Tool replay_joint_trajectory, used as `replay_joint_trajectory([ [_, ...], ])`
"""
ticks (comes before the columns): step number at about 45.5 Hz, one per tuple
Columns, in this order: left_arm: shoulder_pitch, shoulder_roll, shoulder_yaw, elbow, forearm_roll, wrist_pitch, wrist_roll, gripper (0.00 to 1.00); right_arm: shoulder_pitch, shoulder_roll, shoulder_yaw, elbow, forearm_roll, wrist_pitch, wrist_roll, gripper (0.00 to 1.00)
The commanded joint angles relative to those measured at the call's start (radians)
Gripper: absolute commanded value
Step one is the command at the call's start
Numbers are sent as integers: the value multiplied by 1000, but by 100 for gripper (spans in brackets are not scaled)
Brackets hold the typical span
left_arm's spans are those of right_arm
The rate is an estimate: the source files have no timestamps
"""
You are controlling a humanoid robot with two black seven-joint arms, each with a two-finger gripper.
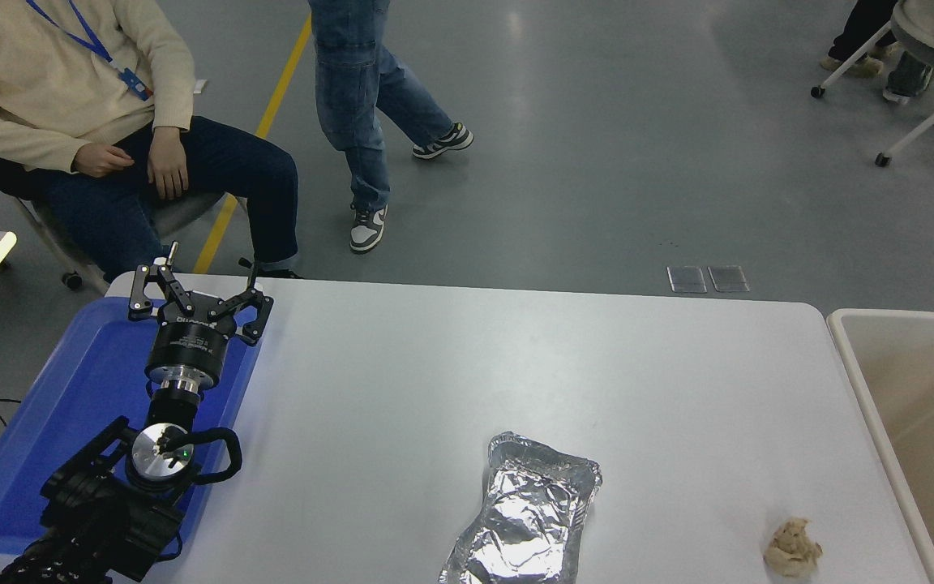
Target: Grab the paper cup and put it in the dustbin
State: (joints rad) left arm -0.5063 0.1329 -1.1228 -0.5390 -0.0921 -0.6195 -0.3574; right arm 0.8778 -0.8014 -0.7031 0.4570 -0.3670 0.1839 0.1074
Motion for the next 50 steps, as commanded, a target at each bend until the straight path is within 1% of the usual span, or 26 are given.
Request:
replay_joint_trajectory([
  [1, 0, 1, 0, 1, 0, 0, 0, 100, -194, 148, 76, -247, 11, -80, 0, 0],
  [7, 0, 1, 0, 1, 0, 0, 0, 100, -235, 200, 100, -305, 11, -93, 0, 0],
  [14, 0, 1, 0, -1, 0, 0, 0, 100, -293, 249, 105, -370, 11, -153, 0, 0],
  [19, 0, 1, 0, 1, 0, 0, 0, 100, -304, 254, 103, -374, 23, -184, 0, 0],
  [35, 0, -1, 0, -1, 0, 0, 0, 100, -310, 254, 105, -374, 26, -193, 0, 0],
  [37, 0, -1, 0, -1, 0, 0, 0, 100, -310, 254, 105, -374, 25, -196, 2, 10],
  [38, 0, 1, 0, 1, 0, 0, 0, 100, -310, 252, 103, -374, 25, -198, 0, 18],
  [39, 0, 1, 0, -1, 0, 0, 0, 100, -310, 251, 103, -374, 25, -204, 0, 30],
  [41, 0, 1, 0, 1, 0, 0, 0, 100, -309, 248, 103, -374, 26, -225, 2, 59],
  [42, 0, 1, 0, -1, 0, 0, 0, 100, -307, 248, 103, -374, 26, -239, 2, 69],
  [43, 0, 1, 0, 1, 0, 0, 0, 100, -307, 248, 105, -373, 28, -254, 2, 75],
  [46, 0, -1, 0, 1, 0, 0, 0, 100, -309, 251, 105, -371, 31, -293, 2, 81],
  [49, 0, 1, 0, 1, 0, 0, 0, 100, -309, 251, 111, -368, 31, -316, 2, 93],
  [50, 0, 1, 0, 1, 0, 0, 0, 100, -310, 251, 113, -368, 31, -320, 2, 94],
])
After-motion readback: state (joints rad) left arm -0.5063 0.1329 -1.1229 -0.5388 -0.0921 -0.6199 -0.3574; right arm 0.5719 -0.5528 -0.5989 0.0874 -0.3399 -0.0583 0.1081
